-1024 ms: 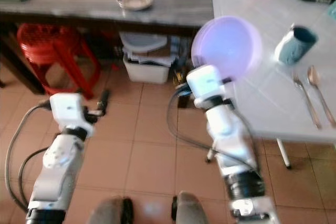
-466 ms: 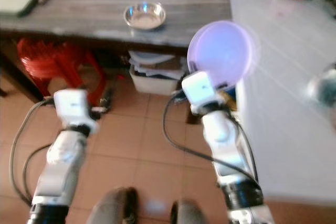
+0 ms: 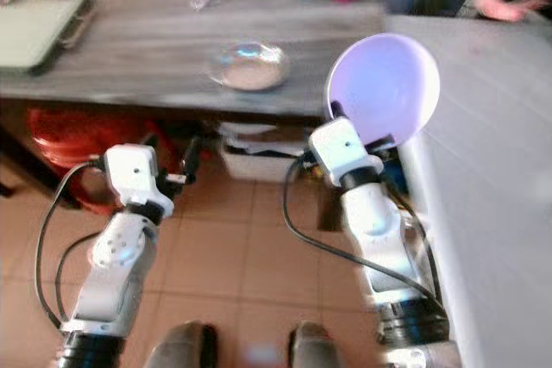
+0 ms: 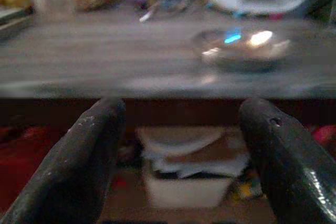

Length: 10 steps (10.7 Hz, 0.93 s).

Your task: Setting the table

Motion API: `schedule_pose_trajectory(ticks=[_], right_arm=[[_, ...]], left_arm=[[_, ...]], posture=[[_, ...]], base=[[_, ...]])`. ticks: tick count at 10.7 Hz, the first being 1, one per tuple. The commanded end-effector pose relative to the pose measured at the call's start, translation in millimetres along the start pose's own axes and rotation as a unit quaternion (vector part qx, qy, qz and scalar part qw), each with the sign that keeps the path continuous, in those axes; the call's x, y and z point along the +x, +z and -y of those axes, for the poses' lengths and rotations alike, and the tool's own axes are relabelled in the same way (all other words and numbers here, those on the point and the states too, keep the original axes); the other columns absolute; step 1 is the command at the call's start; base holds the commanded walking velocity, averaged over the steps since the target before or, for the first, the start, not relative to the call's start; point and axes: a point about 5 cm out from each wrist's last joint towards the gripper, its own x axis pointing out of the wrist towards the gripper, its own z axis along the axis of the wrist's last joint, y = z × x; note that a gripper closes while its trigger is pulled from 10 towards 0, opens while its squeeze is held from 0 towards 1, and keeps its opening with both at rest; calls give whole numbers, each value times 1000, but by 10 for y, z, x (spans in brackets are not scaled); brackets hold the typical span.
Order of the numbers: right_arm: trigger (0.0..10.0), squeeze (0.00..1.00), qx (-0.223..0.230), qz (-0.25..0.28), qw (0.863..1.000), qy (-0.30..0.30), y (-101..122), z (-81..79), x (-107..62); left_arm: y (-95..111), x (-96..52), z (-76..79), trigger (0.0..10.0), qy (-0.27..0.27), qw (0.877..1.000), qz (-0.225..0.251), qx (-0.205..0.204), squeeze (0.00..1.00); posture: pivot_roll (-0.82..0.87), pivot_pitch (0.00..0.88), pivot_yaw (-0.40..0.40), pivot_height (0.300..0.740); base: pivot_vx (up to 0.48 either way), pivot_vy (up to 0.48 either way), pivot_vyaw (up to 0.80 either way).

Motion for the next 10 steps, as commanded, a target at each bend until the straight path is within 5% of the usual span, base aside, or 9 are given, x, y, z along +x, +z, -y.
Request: schedule_pose_trajectory(ticks=[1, 5, 6, 10], right_arm=[[10000, 0, -6, 30, 999, -17, 145, 68, 42], [10000, 0, -36, 13, 998, -47, 138, 86, 132], [10000, 0, -15, 13, 999, -46, 144, 93, 156], [10000, 0, 10, 63, 998, 27, 363, -46, 188]], left_arm=[[8, 8, 32, 10000, -9, 1000, 2, -1, 0], [55, 16, 78, 10000, -10, 1000, 11, -23, 0], [45, 15, 65, 10000, -1, 999, 7, -35, 0], [99, 27, 32, 10000, 14, 999, 17, -31, 0]], posture=[[-60, 166, 12, 740], [-53, 165, 11, 740], [-52, 164, 10, 740], [-49, 166, 10, 740]], base=[[465, 0, 0], [468, 0, 0], [458, 0, 0], [308, 363, 0]])
